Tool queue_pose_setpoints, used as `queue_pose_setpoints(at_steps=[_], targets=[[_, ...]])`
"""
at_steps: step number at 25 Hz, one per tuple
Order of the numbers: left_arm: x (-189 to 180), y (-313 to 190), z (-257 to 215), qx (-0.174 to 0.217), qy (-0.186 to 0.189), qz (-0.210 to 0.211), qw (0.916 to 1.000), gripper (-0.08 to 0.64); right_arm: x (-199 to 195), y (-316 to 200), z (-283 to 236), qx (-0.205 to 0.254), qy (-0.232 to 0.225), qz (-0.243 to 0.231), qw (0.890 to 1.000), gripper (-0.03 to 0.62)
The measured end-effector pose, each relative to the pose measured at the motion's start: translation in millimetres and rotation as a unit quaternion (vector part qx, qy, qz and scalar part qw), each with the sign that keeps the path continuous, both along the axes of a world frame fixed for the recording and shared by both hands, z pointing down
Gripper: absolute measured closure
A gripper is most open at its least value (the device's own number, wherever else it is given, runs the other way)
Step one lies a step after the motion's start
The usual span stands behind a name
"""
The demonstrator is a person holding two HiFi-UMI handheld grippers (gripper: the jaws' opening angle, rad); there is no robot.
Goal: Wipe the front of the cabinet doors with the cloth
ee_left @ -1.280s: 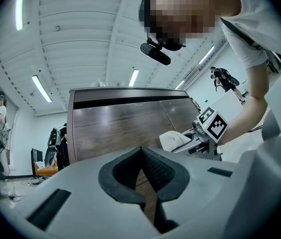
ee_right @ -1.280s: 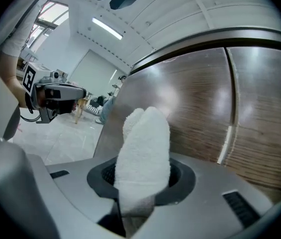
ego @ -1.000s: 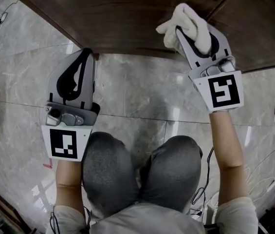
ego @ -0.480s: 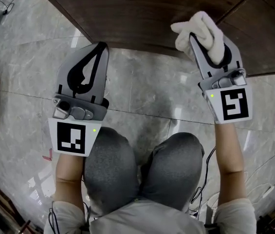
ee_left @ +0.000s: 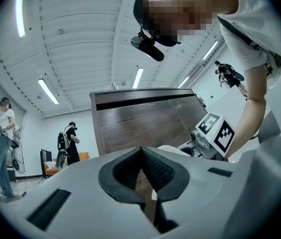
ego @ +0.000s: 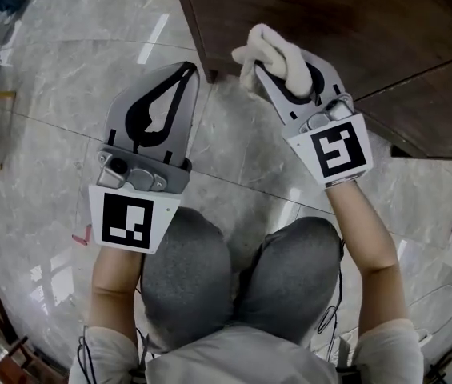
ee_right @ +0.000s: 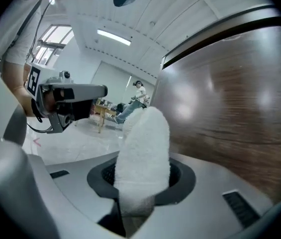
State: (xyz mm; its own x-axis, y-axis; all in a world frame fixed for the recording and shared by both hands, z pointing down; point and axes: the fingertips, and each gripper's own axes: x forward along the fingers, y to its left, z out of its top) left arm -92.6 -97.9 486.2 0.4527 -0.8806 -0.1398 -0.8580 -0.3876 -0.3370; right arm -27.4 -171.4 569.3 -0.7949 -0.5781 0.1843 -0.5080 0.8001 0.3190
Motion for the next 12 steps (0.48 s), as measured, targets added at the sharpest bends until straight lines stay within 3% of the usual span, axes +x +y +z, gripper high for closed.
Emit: queue_pose_setpoints(at_steps=[12], targets=[[-61.5,-13.3,36.0,-0.021,0.013,-0.017,0.9996,0.541,-117.0,-24.7,75.8,0.007,0.064,-0.042,0.997,0.457]])
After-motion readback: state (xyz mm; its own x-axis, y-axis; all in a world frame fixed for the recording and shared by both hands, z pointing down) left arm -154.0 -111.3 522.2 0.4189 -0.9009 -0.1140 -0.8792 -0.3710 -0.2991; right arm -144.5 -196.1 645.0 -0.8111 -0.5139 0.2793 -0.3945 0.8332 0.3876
